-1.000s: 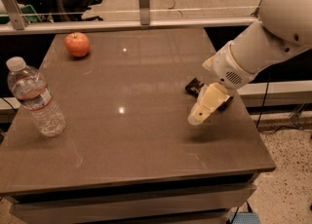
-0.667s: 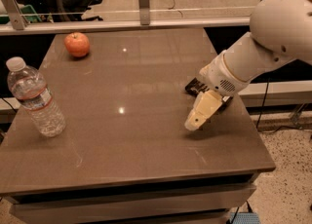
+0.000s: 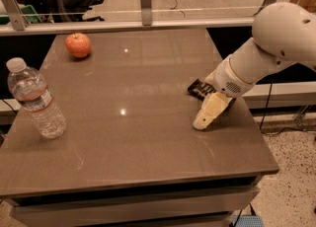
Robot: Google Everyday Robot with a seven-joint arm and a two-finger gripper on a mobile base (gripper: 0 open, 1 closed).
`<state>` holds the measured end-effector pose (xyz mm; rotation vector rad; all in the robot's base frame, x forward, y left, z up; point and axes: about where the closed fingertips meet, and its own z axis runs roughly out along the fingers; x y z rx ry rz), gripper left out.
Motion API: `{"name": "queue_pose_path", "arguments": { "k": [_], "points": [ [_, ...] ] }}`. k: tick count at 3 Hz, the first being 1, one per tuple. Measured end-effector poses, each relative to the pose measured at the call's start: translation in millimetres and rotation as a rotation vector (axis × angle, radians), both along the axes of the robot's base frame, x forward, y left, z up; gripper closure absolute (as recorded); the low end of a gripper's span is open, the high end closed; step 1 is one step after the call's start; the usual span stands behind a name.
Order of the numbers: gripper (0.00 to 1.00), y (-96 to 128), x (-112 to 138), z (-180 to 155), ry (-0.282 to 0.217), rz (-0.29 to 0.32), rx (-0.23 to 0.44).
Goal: Pick rxbar chocolate
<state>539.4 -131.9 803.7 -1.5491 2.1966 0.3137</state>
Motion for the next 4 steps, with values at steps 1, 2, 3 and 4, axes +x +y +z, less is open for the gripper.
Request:
{"name": "queue_pose_path", "arguments": {
  "k": [1,2,3,4],
  "points": [
    [0.42,-7.0,6.4,0.0,0.007,-0.01,-0.004],
    [0.64,-7.0,6.4,7.3,0.007,-0.01,-0.004],
    [0.88,-7.0,6.5,16.7,0.007,-0.01,-0.004],
    [1.0,-7.1,6.5,17.9,0.007,-0.01,-0.004]
  ]
}}
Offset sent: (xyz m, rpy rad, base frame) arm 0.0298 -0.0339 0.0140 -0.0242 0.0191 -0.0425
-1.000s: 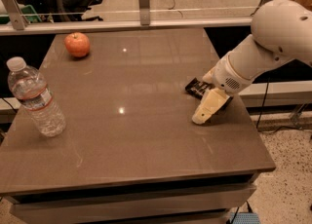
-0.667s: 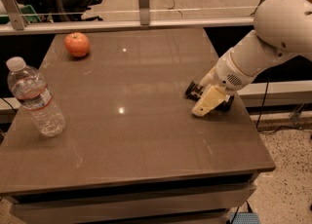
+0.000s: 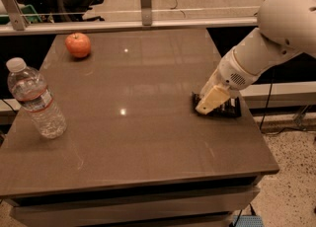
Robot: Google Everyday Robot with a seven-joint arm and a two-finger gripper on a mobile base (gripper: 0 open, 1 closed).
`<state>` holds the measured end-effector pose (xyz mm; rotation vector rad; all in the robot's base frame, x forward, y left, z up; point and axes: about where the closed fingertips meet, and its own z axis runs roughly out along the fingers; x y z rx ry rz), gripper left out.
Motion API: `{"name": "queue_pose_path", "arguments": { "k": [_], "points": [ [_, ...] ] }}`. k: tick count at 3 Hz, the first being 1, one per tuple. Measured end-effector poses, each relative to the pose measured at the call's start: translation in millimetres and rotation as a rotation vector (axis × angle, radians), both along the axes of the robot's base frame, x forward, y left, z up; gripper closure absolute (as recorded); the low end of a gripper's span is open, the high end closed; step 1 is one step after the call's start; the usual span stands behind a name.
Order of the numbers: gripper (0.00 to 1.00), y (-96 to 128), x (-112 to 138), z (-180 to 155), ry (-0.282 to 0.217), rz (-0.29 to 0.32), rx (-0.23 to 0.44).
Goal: Pick rxbar chocolate
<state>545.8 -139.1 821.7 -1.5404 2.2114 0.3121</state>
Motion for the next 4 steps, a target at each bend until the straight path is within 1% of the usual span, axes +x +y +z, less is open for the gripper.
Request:
{"name": "queue_pose_path", "arguments": {
  "k": [1,2,3,4],
  "points": [
    [1.0,-6.9,0.1,7.0,0.011,-0.013,0.014],
    [1.0,-11.9,7.4,24.7,0.024,-0.031,0.047],
    [1.0,-4.9,15.3,61.4,0.015,-0.027,0.12],
    [1.0,21.5,19.0,109.9,-0.007,-0.014,0.258]
  ]
}}
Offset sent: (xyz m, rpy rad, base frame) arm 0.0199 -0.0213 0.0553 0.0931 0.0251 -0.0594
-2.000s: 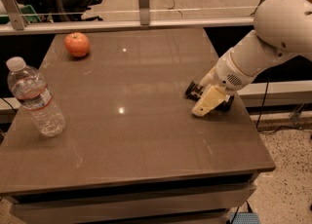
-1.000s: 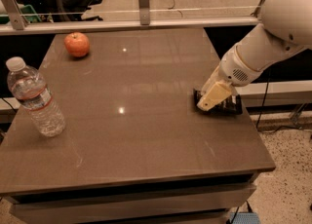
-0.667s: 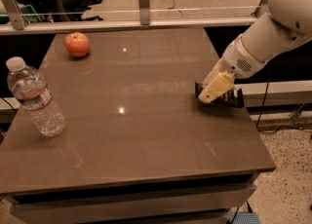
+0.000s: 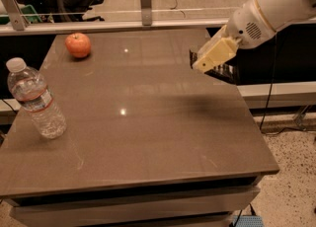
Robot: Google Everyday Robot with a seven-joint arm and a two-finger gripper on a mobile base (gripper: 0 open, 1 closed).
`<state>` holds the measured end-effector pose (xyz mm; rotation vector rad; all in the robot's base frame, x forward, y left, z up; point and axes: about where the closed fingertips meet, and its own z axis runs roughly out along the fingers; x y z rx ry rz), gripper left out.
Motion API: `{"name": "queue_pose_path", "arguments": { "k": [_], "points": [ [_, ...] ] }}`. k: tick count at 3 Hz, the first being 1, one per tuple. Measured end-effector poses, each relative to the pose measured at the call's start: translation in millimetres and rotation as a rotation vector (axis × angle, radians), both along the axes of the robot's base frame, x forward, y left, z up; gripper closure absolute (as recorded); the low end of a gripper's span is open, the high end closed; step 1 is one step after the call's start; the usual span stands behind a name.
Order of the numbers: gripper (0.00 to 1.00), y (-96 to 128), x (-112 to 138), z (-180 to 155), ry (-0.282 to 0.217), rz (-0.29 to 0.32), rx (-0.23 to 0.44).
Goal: Pick rxbar chocolate
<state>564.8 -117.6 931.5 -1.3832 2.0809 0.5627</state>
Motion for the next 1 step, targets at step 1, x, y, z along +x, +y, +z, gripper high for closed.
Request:
{"name": "queue_pose_path", "arguments": {
  "k": [1],
  "points": [
    [1.0,5.5,-0.4,6.3,-0.003,0.006,0.023]
  ]
}}
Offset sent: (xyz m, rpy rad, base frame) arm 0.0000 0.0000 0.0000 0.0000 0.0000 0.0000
